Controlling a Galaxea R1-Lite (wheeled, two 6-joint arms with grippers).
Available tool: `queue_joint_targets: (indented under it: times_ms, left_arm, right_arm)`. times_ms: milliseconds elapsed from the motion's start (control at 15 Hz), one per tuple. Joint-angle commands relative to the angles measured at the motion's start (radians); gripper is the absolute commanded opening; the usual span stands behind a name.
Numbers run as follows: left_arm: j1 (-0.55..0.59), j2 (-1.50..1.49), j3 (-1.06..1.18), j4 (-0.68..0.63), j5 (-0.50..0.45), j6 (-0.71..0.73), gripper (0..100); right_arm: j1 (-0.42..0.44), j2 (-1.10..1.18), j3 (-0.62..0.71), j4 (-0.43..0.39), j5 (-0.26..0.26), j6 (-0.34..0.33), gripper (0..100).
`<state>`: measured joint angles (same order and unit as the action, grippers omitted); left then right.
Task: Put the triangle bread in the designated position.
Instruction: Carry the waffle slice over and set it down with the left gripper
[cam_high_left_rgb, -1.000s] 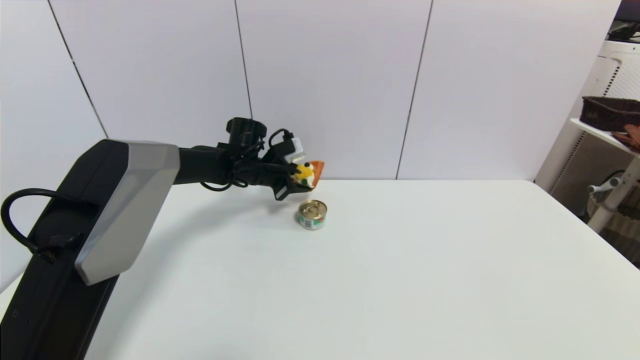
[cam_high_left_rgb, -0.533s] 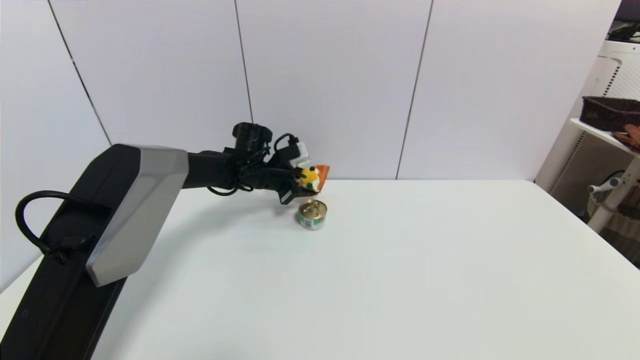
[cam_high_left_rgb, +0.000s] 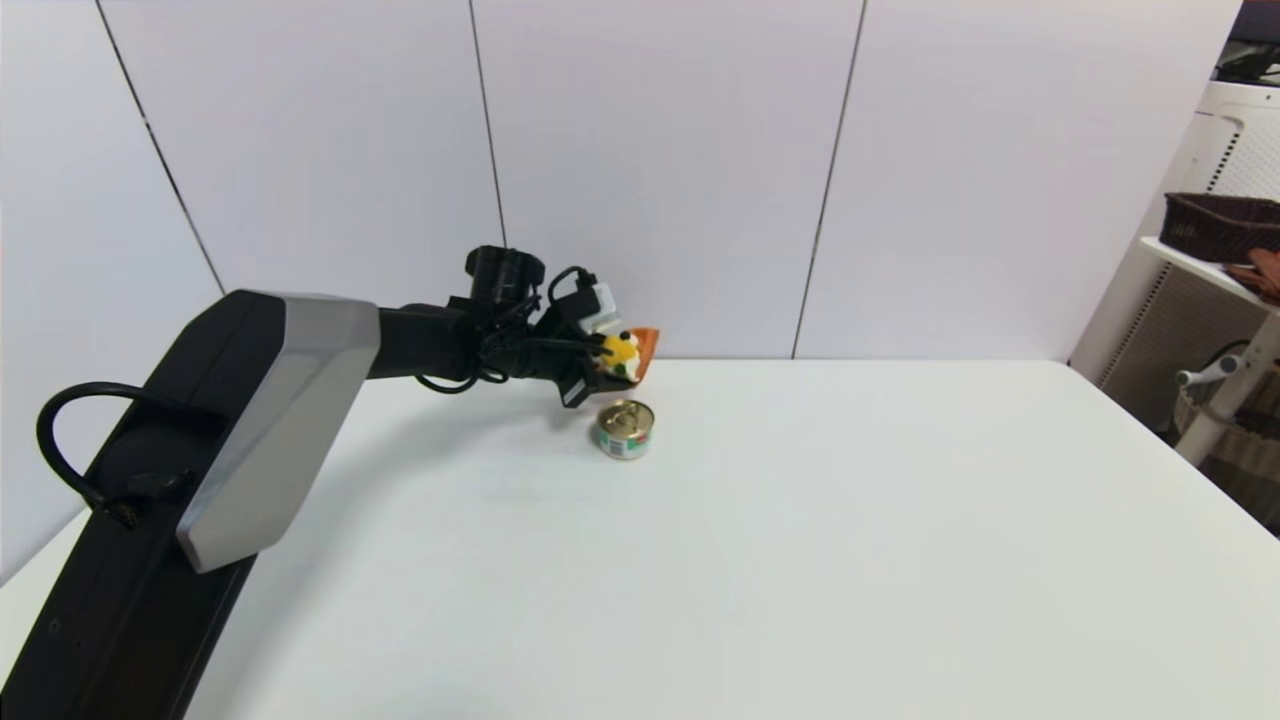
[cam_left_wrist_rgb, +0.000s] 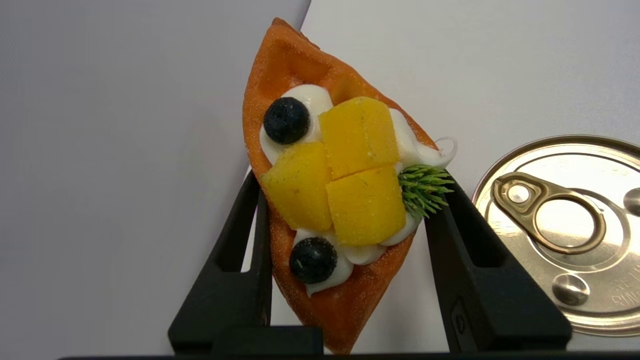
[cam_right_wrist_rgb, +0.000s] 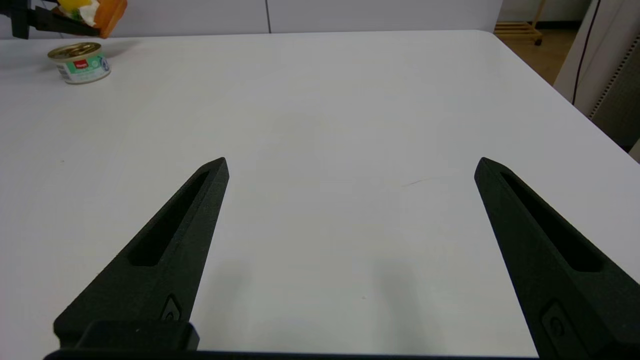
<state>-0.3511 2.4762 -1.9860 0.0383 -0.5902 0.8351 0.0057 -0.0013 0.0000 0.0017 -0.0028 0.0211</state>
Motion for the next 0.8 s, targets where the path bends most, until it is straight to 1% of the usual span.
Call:
queue_joint_targets:
  times_ms: [67, 800]
  left_arm:
    - [0.001, 0.006, 0.001, 0.0, -0.003, -0.001, 0]
    - [0.004, 0.021, 0.001, 0.0, -0.003, -0.025, 0]
  right_arm:
    - [0.0, 0.001, 0.0, 0.0, 0.0, 0.0, 100]
    - [0.0, 0.001, 0.0, 0.0, 0.0, 0.0, 100]
